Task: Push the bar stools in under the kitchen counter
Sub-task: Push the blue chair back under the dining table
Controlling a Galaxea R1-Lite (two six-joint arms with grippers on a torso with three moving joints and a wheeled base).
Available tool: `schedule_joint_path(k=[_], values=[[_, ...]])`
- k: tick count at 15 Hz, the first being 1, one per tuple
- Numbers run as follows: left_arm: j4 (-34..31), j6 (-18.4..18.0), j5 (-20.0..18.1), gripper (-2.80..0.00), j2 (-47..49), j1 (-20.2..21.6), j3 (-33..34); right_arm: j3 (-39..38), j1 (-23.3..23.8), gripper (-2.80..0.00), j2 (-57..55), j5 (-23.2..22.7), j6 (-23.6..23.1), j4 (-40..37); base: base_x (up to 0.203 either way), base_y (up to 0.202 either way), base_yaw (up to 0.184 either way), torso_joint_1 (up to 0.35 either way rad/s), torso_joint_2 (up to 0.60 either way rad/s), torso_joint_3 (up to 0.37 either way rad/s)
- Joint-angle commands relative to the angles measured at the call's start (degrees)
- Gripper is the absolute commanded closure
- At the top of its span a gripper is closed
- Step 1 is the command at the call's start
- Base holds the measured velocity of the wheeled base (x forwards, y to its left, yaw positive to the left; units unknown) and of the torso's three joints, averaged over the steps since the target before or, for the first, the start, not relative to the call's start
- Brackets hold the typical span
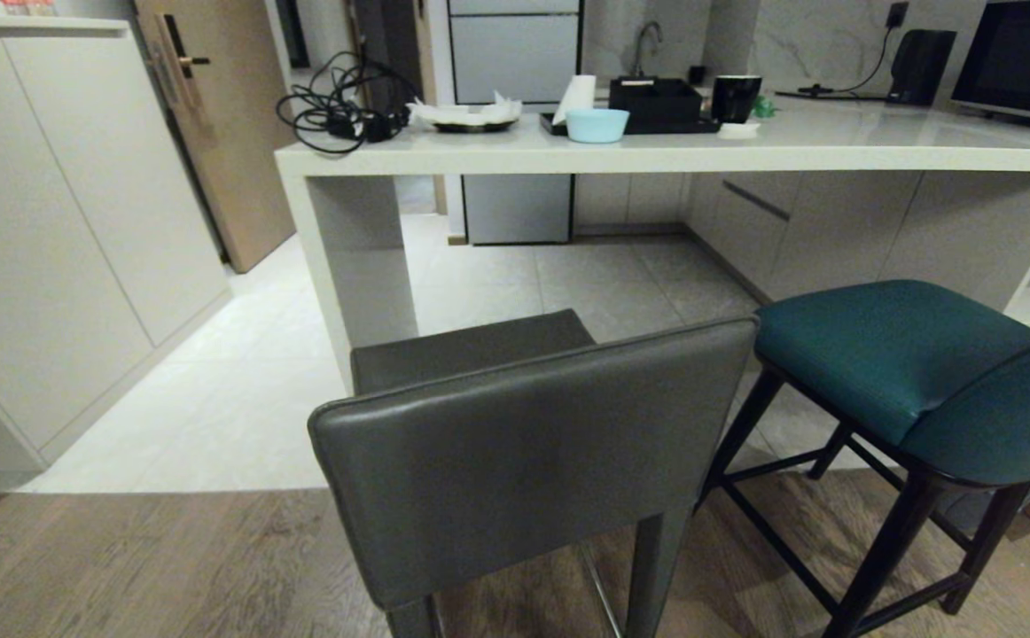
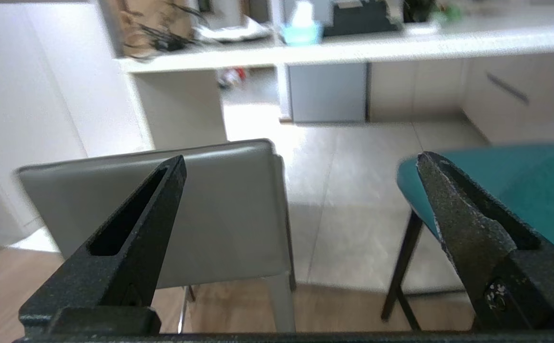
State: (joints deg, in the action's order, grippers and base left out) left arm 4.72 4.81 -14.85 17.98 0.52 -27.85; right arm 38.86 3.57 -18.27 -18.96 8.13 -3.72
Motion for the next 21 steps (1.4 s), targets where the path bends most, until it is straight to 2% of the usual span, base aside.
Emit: schedule_joint_path(k=[1, 2, 4, 6, 7, 8, 10, 12, 14, 16, 19, 21], values=[[-1.23, -0.15, 0.10, -2.80, -7.70, 1.21, 1.97, -0.73, -0.61, -2.80, 3.42, -0.19, -0.12, -0.14, 0.000, 0.000, 0.000, 0.000, 0.00, 0.000], [-1.53, -0.44, 0.05, -2.80, -10.51, 0.60, 4.58, -1.71, -0.80, -2.80, 3.47, -0.23, -0.09, -0.21, 0.000, 0.000, 0.000, 0.000, 0.00, 0.000], [-4.03, -3.34, 0.29, -2.80, -16.38, -0.08, 9.72, -3.96, -2.76, -2.80, 4.67, 0.66, -0.28, -1.71, 0.000, 0.000, 0.000, 0.000, 0.00, 0.000], [-7.18, -7.22, 2.11, -2.80, -17.98, -0.48, 14.11, -4.41, -5.10, -2.80, 6.06, 2.35, -2.81, -8.63, 0.000, 0.000, 0.000, 0.000, 0.00, 0.000], [-7.27, -7.33, 4.37, -2.80, -18.00, -0.51, 15.06, -4.78, -5.08, -2.80, 7.00, 1.66, -4.74, -11.16, 0.000, 0.000, 0.000, 0.000, 0.00, 0.000], [-7.27, -7.36, 6.42, -2.80, -18.00, -0.52, 15.95, -5.24, -5.02, -2.80, 7.70, -1.42, -6.92, -12.35, 0.000, 0.000, 0.000, 0.000, 0.00, 0.000], [-7.30, -7.46, 6.64, -2.80, -17.98, -0.45, 18.91, -8.38, -4.29, -2.80, 11.34, -4.84, -7.72, -13.32, 0.000, 0.000, 0.000, 0.000, 0.00, 0.000], [-6.51, -7.70, 6.91, -2.80, -18.01, -0.37, 23.70, -12.38, -3.67, -2.80, 17.25, -4.28, -7.75, -16.58, 0.000, 0.000, 0.000, 0.000, 0.00, 0.000], [-0.86, -7.35, 6.89, -2.80, -17.98, -0.36, 25.87, -15.69, -3.46, -2.80, 18.45, 4.03, -7.57, -18.72, 0.000, 0.000, 0.000, 0.000, 0.00, 0.000], [-1.05, -7.54, 5.58, -2.80, -17.98, -0.35, 25.88, -21.43, -3.41, -2.80, 18.32, 12.75, -7.70, -16.04, 0.000, 0.000, 0.000, 0.000, 0.00, 0.000], [-4.25, -7.19, 2.74, -2.80, -18.00, -0.35, 25.12, -31.63, -3.40, -2.80, 18.28, 16.45, -9.90, -5.15, 0.000, 0.000, 0.000, 0.000, 0.00, 0.000], [-10.39, -6.97, 0.26, -2.80, -17.79, -0.35, 23.21, -38.26, -3.40, -2.80, 18.27, 17.77, -11.23, 4.01, 0.000, 0.000, 0.000, 0.000, 0.00, 0.000]])
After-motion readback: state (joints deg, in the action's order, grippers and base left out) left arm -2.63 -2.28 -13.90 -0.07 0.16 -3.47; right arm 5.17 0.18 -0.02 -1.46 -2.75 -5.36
